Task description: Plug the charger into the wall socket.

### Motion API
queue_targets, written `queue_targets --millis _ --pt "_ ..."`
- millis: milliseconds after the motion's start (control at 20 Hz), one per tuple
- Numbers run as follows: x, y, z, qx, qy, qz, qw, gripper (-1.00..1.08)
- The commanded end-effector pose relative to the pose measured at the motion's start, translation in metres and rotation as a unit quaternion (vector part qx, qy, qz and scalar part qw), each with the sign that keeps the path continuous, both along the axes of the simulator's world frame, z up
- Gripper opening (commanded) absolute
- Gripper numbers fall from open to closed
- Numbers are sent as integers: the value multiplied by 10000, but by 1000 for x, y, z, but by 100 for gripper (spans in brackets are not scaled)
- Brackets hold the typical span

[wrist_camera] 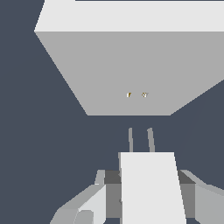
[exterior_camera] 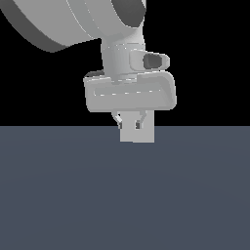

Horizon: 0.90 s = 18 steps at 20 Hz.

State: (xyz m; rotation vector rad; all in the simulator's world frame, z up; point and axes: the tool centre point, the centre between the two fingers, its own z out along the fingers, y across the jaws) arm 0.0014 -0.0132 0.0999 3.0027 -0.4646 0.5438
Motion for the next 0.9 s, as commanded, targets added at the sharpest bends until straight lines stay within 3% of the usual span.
queue_targets --millis 0,450,850 --pt "6 -2 0 1 0 -1 10000 -100" --pt "36 -12 0 1 1 -3 10000 -100" --pt "42 -13 0 1 0 -5 10000 -100"
